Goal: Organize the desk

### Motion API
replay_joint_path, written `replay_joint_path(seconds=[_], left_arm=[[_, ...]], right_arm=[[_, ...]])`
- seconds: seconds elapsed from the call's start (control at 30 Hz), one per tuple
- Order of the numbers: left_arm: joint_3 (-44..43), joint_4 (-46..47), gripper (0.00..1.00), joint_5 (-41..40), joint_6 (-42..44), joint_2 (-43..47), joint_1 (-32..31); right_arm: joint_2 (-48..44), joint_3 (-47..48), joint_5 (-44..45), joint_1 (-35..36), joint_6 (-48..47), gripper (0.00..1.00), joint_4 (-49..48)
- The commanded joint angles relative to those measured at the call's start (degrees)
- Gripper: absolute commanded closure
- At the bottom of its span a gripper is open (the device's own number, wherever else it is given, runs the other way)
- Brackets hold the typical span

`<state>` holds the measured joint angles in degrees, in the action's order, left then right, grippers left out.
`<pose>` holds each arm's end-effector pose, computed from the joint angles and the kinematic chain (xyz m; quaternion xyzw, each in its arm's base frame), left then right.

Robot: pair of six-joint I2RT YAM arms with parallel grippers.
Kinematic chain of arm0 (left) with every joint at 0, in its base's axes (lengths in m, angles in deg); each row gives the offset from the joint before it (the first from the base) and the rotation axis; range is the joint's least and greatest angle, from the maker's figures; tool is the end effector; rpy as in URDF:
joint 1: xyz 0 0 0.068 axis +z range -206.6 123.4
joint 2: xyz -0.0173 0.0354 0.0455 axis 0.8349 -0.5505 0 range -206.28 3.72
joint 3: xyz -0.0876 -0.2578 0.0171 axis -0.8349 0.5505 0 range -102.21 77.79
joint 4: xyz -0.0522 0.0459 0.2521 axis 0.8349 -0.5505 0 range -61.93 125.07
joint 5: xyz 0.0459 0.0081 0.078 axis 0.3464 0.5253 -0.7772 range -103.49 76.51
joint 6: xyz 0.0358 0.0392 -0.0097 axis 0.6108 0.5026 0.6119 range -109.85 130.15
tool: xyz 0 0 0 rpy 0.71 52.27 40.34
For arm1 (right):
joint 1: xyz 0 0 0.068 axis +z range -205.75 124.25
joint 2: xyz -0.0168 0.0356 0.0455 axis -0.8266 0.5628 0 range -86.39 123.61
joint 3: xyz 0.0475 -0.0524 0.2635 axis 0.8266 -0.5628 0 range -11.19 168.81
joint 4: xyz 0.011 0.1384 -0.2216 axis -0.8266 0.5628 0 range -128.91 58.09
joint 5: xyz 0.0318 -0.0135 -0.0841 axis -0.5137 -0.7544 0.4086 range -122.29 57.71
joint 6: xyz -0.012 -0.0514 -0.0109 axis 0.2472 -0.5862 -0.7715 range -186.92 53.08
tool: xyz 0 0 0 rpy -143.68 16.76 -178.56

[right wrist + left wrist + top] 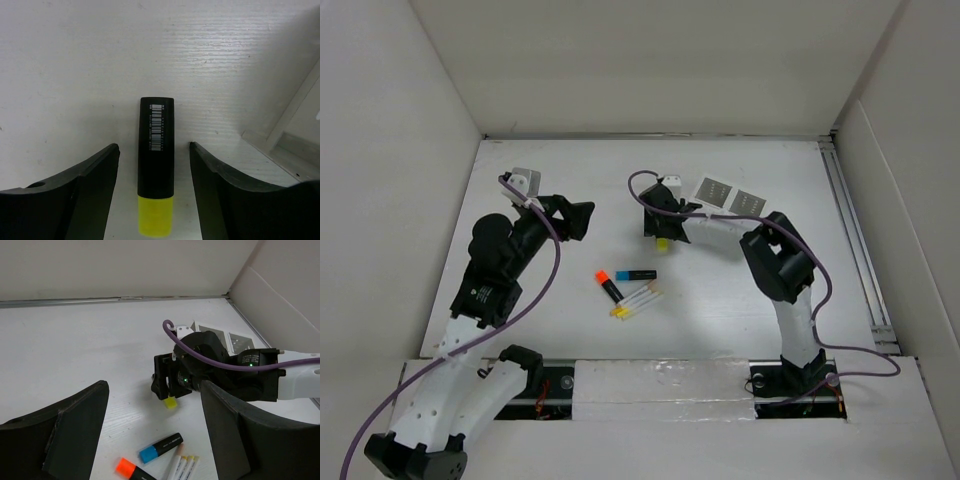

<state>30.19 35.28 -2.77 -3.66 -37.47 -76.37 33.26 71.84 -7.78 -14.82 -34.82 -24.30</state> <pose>0.1544 -0.0624 0.3868 0.1041 0.6577 -0.2743 0.6938 0.3494 0.2835 0.1620 -0.0007 0.9245 0.0320 0.3798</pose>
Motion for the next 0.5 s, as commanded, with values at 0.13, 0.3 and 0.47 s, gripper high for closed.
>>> replay_joint_path(seconds=[0.13,0.3,0.47], left_arm=[[0.13,3.04,0.3,1.67,-0.08,1.37,-0.09],[-0.04,2.6,0.3,1.67,0.0,1.11,-0.09],[0.04,2.78,0.31,1.32,-0.08,0.85,-0.09]], right_arm=[[4.09,6.8,-0.69,-0.76,-2.83,0.43,3.4],[3.22,5.4,-2.27,-1.29,-3.01,0.79,1.91],[-1.95,1.72,-6.92,-1.29,-3.18,0.93,-3.33]])
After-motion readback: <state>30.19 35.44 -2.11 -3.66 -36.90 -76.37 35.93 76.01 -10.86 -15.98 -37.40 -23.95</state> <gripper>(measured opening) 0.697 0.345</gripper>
